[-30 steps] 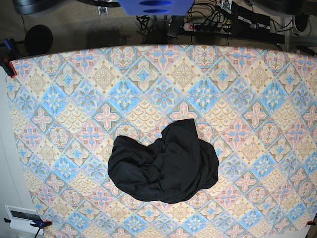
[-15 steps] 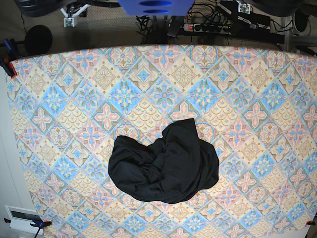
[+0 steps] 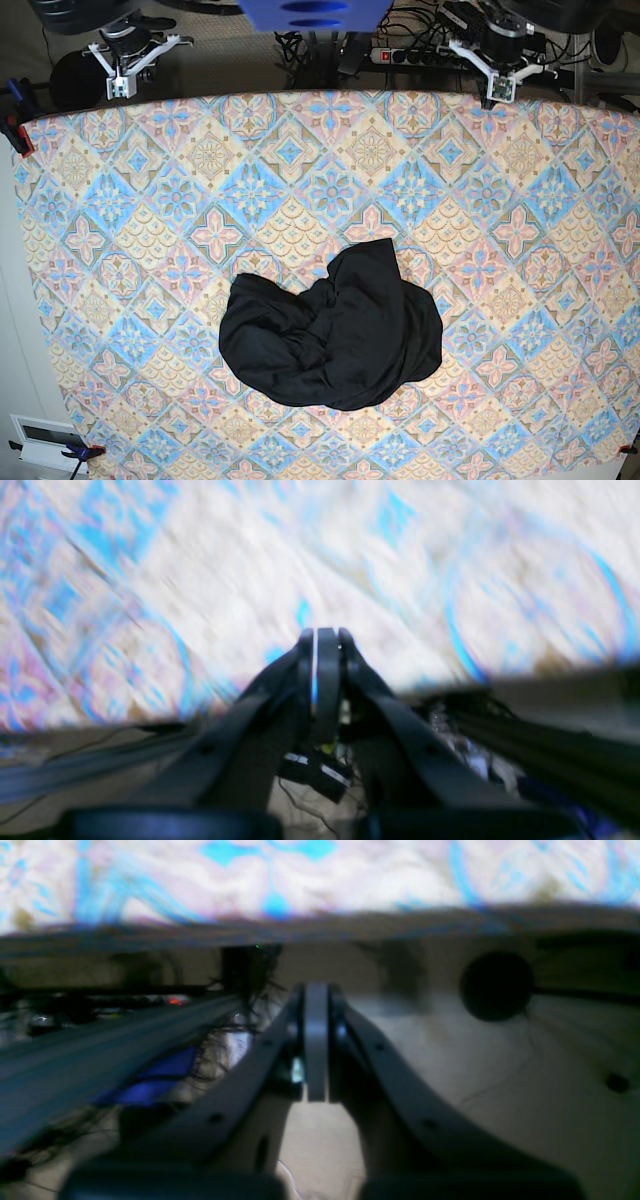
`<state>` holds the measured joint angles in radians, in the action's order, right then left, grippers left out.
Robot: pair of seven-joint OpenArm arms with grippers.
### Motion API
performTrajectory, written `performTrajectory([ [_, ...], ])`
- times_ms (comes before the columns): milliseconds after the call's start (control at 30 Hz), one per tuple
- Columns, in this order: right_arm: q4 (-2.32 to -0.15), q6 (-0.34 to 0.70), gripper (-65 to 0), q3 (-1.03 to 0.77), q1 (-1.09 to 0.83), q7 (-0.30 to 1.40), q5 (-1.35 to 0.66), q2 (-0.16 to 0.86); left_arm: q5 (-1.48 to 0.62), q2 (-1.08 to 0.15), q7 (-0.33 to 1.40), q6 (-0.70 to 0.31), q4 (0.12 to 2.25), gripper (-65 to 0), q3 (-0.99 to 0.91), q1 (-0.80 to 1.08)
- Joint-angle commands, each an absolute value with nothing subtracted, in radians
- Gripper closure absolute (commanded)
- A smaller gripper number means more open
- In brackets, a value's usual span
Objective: Layout the t-shirt on the table in an organized manner, then fold the t-shirt properly
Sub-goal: 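Reach the left gripper down and grasp the black shirt's edge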
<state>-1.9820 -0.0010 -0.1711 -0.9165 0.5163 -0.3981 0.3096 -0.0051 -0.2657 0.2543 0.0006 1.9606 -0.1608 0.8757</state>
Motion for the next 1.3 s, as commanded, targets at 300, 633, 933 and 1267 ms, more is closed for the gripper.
performTrajectory([
  [300, -1.997, 0.004, 0.0, -0.031, -0.671, 0.519, -0.401, 0.317, -0.004, -0.269, 0.463, 0.005, 1.972, -1.0, -0.068, 0.496],
  [633, -1.991, 0.004, 0.0, 0.028, -0.512, 0.604, -0.401, 0.283, -0.001, -0.217, 0.674, 0.005, 1.799, -10.9, 0.171, 0.058],
  [933, -1.991, 0.004, 0.0, 0.03, -0.509, 0.604, -0.401, 0.259, -0.002, -0.148, 0.674, 0.005, 1.5, -20.2, 0.315, -0.166],
  [1267, -1.992, 0.004, 0.0, 0.031, -0.51, 0.605, -0.401, 0.259, -0.071, -0.105, 0.674, 0.005, 1.317, -24.3, 0.349, -0.214],
])
